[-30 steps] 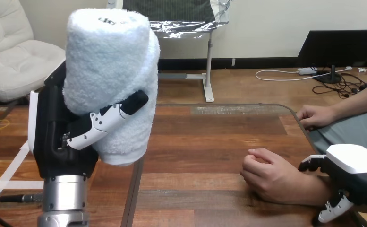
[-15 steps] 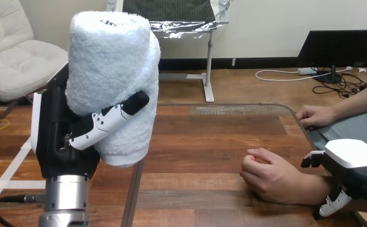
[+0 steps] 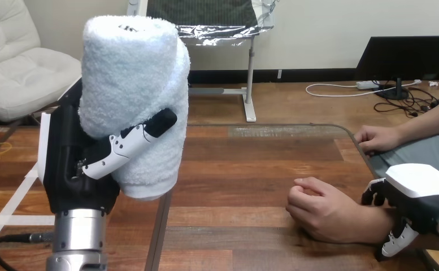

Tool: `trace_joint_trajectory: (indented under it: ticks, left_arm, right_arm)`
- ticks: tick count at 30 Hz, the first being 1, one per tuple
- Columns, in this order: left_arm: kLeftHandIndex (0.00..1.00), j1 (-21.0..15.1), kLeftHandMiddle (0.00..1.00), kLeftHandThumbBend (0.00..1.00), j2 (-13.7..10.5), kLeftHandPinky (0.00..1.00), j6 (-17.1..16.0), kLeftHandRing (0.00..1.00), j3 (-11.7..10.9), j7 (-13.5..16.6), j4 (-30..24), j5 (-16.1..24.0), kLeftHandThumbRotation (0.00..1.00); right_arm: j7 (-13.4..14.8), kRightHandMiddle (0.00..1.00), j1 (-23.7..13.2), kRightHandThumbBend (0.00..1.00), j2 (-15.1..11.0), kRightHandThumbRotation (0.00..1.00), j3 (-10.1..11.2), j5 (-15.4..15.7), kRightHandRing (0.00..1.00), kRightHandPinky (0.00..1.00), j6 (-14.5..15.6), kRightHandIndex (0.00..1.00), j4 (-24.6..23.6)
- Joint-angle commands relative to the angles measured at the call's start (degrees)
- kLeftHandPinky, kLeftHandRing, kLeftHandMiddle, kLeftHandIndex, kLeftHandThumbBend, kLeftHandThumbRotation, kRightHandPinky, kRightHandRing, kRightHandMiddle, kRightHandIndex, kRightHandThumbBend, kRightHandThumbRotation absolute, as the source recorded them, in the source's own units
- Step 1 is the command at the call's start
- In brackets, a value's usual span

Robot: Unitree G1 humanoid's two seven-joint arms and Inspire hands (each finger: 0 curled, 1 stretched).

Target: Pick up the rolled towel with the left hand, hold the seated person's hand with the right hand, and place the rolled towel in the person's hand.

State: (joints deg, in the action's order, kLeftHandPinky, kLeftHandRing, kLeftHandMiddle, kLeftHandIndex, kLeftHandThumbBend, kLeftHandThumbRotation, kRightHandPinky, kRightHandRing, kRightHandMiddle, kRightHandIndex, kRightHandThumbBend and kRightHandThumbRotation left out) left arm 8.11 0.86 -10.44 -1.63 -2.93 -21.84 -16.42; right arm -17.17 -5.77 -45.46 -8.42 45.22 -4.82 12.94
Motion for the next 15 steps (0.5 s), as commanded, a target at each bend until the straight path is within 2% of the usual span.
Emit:
trace_joint_trajectory:
  ticks: [1,8,13,15]
  left_arm:
    - [0.36,-3.61,0.31,0.38,0.36,0.17,-0.37,0.23,-0.63,0.05,-3.42,-0.98,0.00]
    - [0.36,-3.55,0.31,0.38,0.49,0.16,-0.03,0.23,-0.87,0.59,-3.74,-0.69,0.00]
    - [0.36,-3.61,0.31,0.38,0.38,0.16,-0.05,0.23,-1.05,0.50,-3.76,-1.03,0.00]
    - [0.36,-3.64,0.30,0.38,0.40,0.16,-0.04,0.23,-1.16,0.43,-3.79,-1.31,0.00]
  right_arm:
    - [-1.78,0.71,-0.53,1.00,-0.32,0.00,-2.48,0.82,0.66,0.48,1.60,0.71,2.93]
    - [-2.77,0.64,-0.78,0.98,0.12,0.00,-3.22,0.77,0.57,0.40,2.73,0.68,3.31]
    - [-2.84,0.45,-0.56,0.98,0.16,0.00,-3.38,0.13,0.34,0.23,2.44,0.64,3.26]
    - [-2.95,0.42,-0.55,0.98,0.11,0.00,-3.60,0.13,0.31,0.20,2.14,0.64,3.39]
